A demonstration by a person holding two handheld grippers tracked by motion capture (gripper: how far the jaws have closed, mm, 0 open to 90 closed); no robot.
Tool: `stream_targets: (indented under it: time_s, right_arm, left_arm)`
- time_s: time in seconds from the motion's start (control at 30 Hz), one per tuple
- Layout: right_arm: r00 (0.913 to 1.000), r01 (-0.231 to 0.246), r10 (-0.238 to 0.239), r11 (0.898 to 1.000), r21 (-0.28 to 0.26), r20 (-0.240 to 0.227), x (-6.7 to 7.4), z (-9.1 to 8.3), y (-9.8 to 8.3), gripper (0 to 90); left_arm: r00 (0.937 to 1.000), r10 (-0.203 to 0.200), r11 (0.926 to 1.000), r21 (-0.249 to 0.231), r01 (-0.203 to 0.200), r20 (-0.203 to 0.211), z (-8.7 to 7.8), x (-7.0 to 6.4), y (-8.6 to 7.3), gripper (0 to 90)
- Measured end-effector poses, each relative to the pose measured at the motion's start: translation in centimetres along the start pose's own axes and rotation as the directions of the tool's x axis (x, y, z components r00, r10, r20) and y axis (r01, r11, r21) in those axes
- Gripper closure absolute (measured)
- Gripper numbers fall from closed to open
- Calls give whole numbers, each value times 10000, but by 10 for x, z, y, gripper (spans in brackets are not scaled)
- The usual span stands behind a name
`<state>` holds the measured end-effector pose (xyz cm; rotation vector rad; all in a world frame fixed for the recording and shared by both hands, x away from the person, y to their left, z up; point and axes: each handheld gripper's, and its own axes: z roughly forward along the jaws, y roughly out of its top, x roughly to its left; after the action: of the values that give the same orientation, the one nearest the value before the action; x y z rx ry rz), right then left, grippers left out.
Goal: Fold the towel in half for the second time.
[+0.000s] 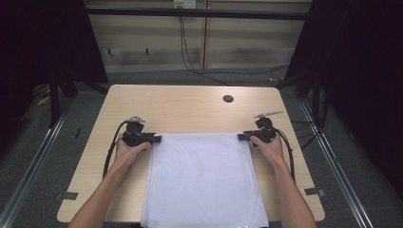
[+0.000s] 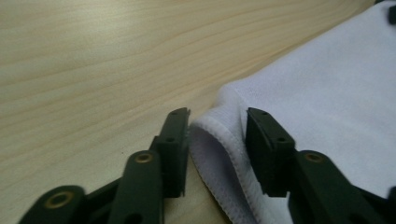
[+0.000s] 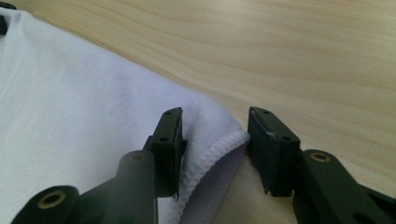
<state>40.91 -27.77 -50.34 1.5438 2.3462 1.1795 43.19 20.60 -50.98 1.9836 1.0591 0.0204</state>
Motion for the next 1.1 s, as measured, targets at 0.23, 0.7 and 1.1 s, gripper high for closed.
stream_targets:
  time_s: [0.23,0.7,1.1]
  right_arm:
    - [9998,111,-111,9999,-5,-138,7,2,0,804]
    - [9959,868,-801,9751,-2043,411,18,-53,53,818]
    - [9933,1159,-1110,9507,-2877,333,24,-84,63,821]
  left_arm:
    - [9996,169,9994,-316,-162,226,-2,-1,1,824]
    - [9938,988,9698,-2187,-1075,-504,-36,-19,72,827]
    - [9801,1899,9393,-2800,-1984,-576,-61,-39,88,825]
